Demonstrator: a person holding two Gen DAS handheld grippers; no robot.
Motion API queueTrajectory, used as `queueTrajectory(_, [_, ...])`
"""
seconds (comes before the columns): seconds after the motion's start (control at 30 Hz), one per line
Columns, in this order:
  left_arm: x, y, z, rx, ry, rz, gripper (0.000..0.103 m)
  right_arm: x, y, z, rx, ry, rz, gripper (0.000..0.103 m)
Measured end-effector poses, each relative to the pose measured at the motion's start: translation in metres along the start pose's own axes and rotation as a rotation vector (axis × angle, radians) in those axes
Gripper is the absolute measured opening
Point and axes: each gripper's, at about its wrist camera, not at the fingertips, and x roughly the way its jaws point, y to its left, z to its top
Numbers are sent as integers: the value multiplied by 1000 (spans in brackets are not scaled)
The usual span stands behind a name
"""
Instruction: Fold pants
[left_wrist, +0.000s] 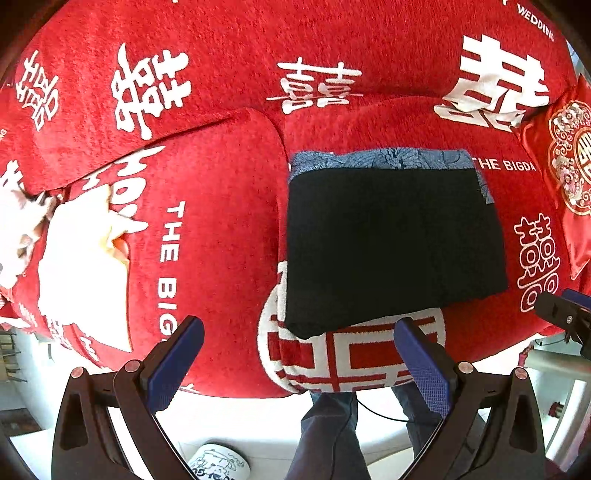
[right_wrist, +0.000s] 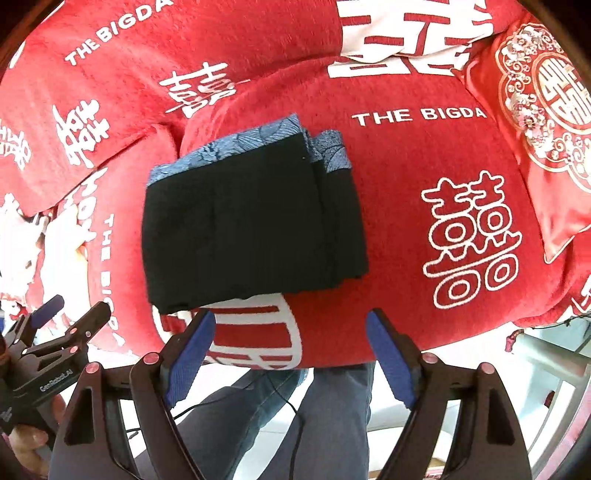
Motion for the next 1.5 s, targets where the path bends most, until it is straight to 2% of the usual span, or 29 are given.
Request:
queueTrajectory(0.33, [-26,-1,4,-21,-29,-2,103,-27,21,-1,-26,-14,-34,86])
queueTrajectory(0.67, [-43,-1,9,-50,-53,-14,103,-34,24,1,-35,-9,-64,86])
queueTrajectory(1.5, [-50,-6,12,-52,-55,-24,103,-38,29,4,-45,-15,-84,86])
